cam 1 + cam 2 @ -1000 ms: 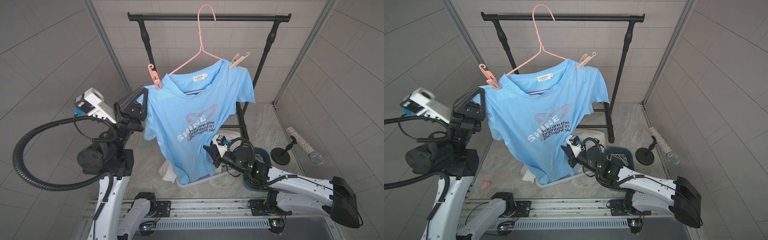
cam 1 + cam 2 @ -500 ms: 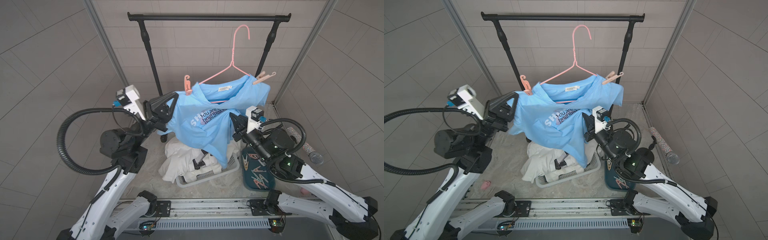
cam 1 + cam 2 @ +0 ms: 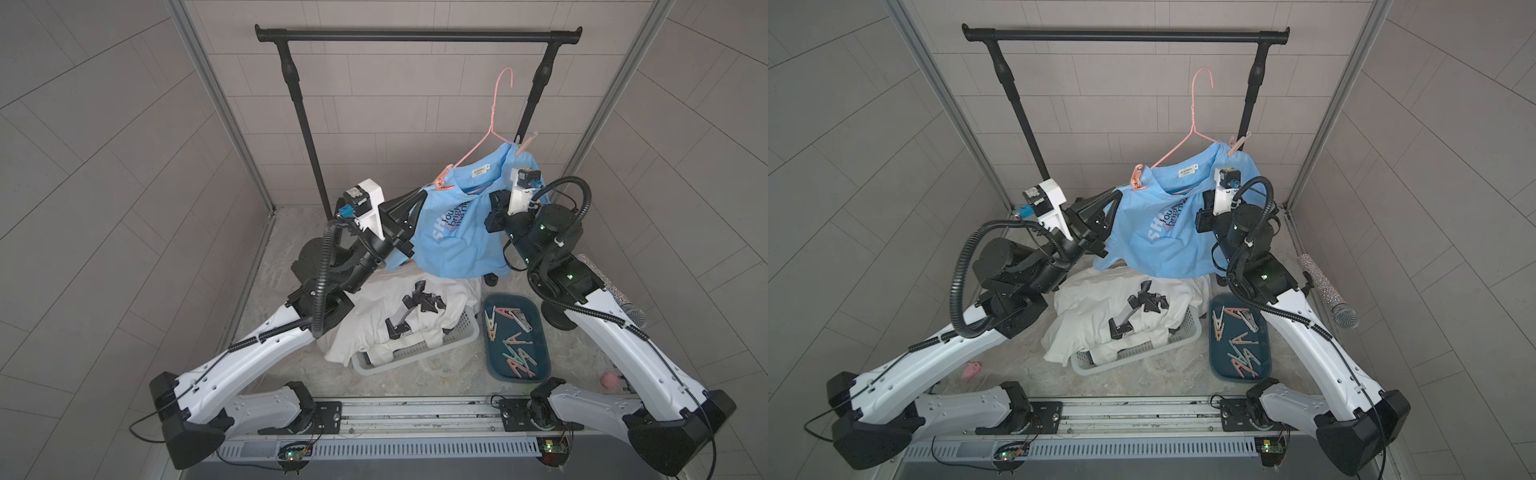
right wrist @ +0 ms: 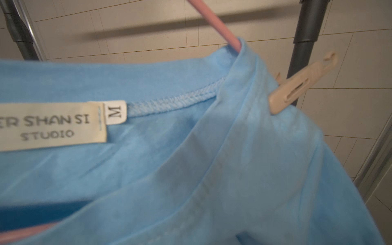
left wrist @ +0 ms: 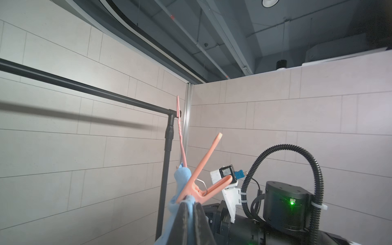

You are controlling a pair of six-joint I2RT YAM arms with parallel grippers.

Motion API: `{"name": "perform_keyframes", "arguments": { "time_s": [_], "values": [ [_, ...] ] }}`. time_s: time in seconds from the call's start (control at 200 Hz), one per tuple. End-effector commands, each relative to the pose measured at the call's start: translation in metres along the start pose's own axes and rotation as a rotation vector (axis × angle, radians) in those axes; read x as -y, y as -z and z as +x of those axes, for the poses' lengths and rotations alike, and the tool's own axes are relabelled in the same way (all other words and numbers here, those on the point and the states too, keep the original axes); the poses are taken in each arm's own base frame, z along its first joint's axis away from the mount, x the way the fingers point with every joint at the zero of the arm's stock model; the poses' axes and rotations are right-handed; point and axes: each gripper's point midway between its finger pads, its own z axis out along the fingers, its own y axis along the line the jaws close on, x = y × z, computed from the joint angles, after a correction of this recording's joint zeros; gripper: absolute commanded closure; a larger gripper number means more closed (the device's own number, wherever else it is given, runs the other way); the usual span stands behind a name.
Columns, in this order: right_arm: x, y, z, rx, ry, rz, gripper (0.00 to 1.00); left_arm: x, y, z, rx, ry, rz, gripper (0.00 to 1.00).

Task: Use clothespins to secure the t-shirt on both sides of the hanger
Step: Hang the hanger on the clothesline.

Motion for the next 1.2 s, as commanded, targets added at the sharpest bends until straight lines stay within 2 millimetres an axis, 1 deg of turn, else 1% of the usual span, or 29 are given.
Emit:
{"name": "perform_keyframes", "arguments": {
  "time_s": [0.0,0.075,0.145,0.225,0.3,0.355,0.415,0.46,0.54,0.64,0.731,0.741,0.821,0.946,0.956,1.031,1.066,1.156,1.196],
  "values": [
    [0.003,-0.004,-0.029,0.078,-0.083,-0.027,1.0,-0.008,-0.002,-0.043,0.128,-0.126,-0.128,1.0],
    [0.004,-0.013,-0.023,0.053,-0.093,-0.032,1.0,-0.005,-0.001,-0.045,0.128,-0.156,-0.134,1.0],
    [0.002,-0.019,-0.019,0.04,-0.105,-0.043,1.0,-0.008,0.002,-0.046,0.102,-0.16,-0.148,1.0],
    [-0.004,-0.022,-0.015,0.028,-0.123,-0.074,1.0,-0.009,0.011,-0.049,0.083,-0.146,-0.156,1.0],
    [-0.013,-0.024,-0.011,0.013,-0.138,-0.125,1.0,-0.006,0.023,-0.058,0.098,-0.124,-0.15,1.0],
    [-0.016,-0.026,-0.005,-0.003,-0.149,-0.141,1.0,-0.005,0.029,-0.063,0.097,-0.106,-0.145,1.0],
    [-0.017,-0.031,0.002,-0.02,-0.145,-0.144,1.0,-0.007,0.033,-0.067,0.089,-0.094,-0.154,1.0],
    [-0.017,-0.034,0.006,-0.03,-0.142,-0.14,1.0,-0.007,0.031,-0.067,0.089,-0.103,-0.157,1.0],
    [-0.012,-0.039,0.006,-0.025,-0.121,-0.11,1.0,-0.005,0.022,-0.06,0.086,-0.136,-0.16,1.0],
    [-0.002,-0.045,0.0,-0.004,-0.087,-0.057,1.0,-0.002,0.002,-0.046,0.082,-0.162,-0.162,1.0],
    [0.009,-0.053,-0.007,0.01,-0.078,-0.023,1.0,-0.007,-0.016,-0.041,0.098,-0.172,-0.213,1.0],
    [0.01,-0.054,-0.008,0.012,-0.078,-0.02,1.0,-0.007,-0.017,-0.043,0.106,-0.168,-0.218,1.0],
    [0.022,-0.061,-0.015,0.036,-0.08,0.008,1.0,-0.01,-0.029,-0.038,0.132,-0.163,-0.254,1.0],
    [0.035,-0.074,-0.023,0.057,-0.079,0.04,1.0,-0.007,-0.046,-0.03,0.167,-0.182,-0.28,1.0],
    [0.036,-0.075,-0.023,0.058,-0.081,0.041,1.0,-0.006,-0.046,-0.032,0.177,-0.184,-0.277,1.0],
    [0.04,-0.083,-0.024,0.059,-0.083,0.042,1.0,-0.001,-0.052,-0.029,0.214,-0.189,-0.267,1.0],
    [0.041,-0.086,-0.024,0.061,-0.084,0.041,1.0,-0.001,-0.055,-0.025,0.218,-0.186,-0.276,1.0],
    [0.04,-0.09,-0.026,0.069,-0.091,0.033,1.0,0.005,-0.057,-0.022,0.235,-0.198,-0.27,1.0],
    [0.04,-0.09,-0.026,0.074,-0.091,0.028,1.0,0.007,-0.056,-0.024,0.244,-0.204,-0.27,1.0]
  ]
}}
